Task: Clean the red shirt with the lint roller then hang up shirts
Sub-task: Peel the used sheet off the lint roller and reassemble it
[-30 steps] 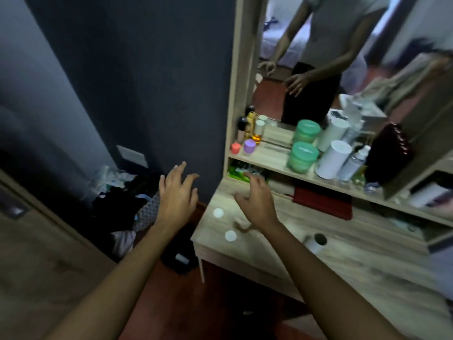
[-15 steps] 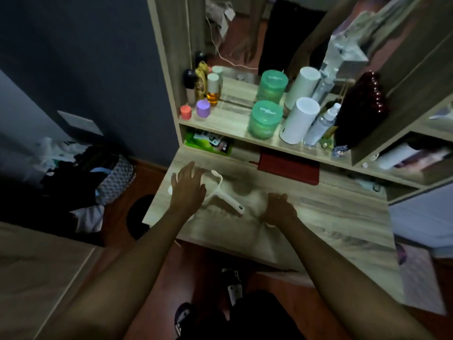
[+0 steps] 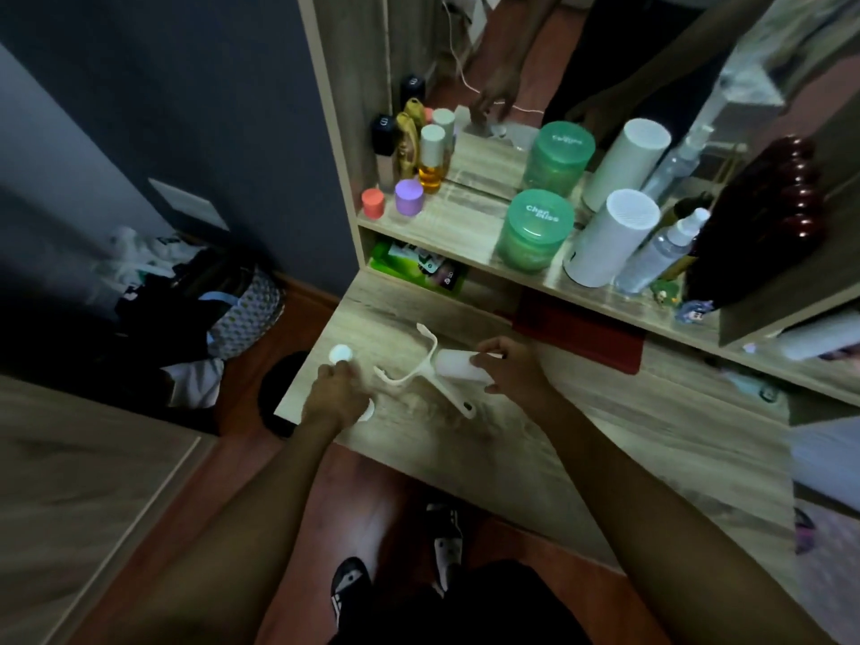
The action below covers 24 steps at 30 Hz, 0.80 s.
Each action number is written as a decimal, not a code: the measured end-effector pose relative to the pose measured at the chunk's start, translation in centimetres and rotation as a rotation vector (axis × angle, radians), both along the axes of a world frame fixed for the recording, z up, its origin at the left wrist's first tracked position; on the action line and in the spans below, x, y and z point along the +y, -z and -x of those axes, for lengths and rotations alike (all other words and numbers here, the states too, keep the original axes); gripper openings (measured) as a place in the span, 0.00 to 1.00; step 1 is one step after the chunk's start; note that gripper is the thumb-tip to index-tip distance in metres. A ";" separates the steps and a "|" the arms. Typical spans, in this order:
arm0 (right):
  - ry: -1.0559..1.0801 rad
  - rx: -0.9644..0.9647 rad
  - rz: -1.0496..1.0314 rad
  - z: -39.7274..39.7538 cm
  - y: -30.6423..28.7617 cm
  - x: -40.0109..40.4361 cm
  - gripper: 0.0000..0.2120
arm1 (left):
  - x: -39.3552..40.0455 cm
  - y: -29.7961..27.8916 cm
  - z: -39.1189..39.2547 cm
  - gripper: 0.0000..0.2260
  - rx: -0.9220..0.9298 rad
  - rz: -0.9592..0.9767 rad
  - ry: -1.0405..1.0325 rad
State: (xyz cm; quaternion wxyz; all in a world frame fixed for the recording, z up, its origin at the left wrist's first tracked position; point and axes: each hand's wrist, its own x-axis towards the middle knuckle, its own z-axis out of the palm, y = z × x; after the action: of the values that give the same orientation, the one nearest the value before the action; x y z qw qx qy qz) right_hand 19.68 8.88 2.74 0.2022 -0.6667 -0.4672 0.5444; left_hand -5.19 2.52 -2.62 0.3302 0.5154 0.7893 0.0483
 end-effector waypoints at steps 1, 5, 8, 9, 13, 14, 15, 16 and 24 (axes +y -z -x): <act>0.003 0.034 0.025 0.4 0.2 0.1 0.07 | -0.2 0.6 0.3 0.28 -0.031 0.067 0.026; -0.006 0.082 0.060 1.5 0.8 0.5 0.06 | -0.7 3.1 1.0 0.35 0.001 0.113 0.121; -0.037 0.096 0.065 2.1 0.9 0.6 0.06 | -0.9 3.5 0.8 0.30 -0.013 0.011 0.123; -0.051 0.104 0.068 2.4 0.7 0.5 0.07 | -1.1 3.6 0.8 0.29 -0.022 -0.006 0.109; -0.080 0.171 0.096 3.8 0.2 0.1 0.07 | -1.7 2.6 1.3 0.18 -0.169 -0.102 -0.127; -0.111 0.181 0.093 4.3 0.0 0.0 0.06 | -1.8 1.4 1.3 0.13 -0.300 -0.130 -0.254; -0.148 0.179 0.087 4.9 -0.1 0.0 0.06 | -1.6 0.0 1.4 0.09 -0.482 -0.151 -0.403; -0.180 0.178 0.081 5.6 -0.5 -0.2 0.06 | -1.4 -1.5 1.5 0.07 -0.650 -0.145 -0.528; -0.116 0.408 0.025 12.8 -3.7 -1.2 0.08 | -0.3 -7.4 5.9 0.13 -1.063 -0.184 -0.593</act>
State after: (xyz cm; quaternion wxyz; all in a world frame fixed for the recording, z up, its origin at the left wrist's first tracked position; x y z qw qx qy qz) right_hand 6.89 7.69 6.48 0.2528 -0.5172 -0.4473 0.6844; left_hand -11.09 2.21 4.81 0.6053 0.2055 0.6190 0.4564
